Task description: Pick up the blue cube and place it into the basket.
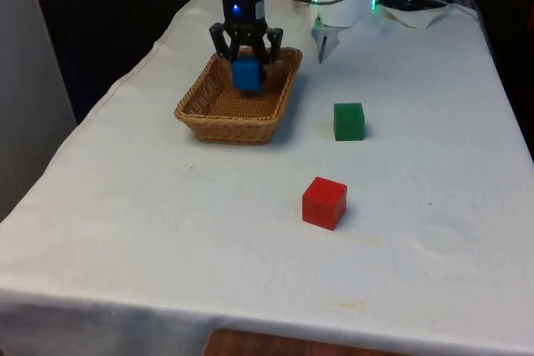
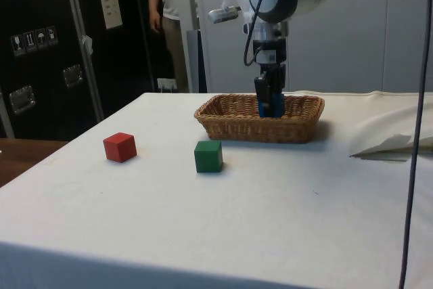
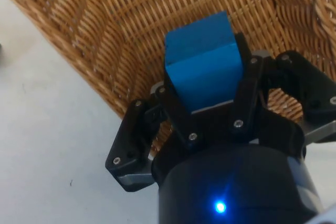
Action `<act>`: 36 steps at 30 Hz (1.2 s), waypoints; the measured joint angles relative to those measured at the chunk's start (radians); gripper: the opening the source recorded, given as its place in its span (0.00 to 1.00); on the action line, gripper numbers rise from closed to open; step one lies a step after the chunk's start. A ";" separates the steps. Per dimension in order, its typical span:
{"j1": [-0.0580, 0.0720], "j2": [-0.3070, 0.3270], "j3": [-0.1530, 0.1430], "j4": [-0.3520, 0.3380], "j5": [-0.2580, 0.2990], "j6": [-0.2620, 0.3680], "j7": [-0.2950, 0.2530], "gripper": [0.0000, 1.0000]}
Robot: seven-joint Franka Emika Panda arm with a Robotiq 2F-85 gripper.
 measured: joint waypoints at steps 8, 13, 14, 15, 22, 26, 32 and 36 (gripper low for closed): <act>0.000 0.047 0.002 0.015 0.028 0.015 0.001 0.02; 0.001 0.064 0.003 0.025 0.038 0.015 0.001 0.02; 0.001 0.064 0.003 0.025 0.038 0.015 0.001 0.02; 0.001 0.064 0.003 0.025 0.038 0.015 0.001 0.02; 0.001 0.064 0.003 0.025 0.038 0.014 0.001 0.51; 0.001 0.064 0.003 0.025 0.038 0.013 0.000 0.90; 0.001 0.064 0.003 0.025 0.038 0.013 0.000 1.00; 0.001 0.063 0.003 0.025 0.038 0.012 0.000 1.00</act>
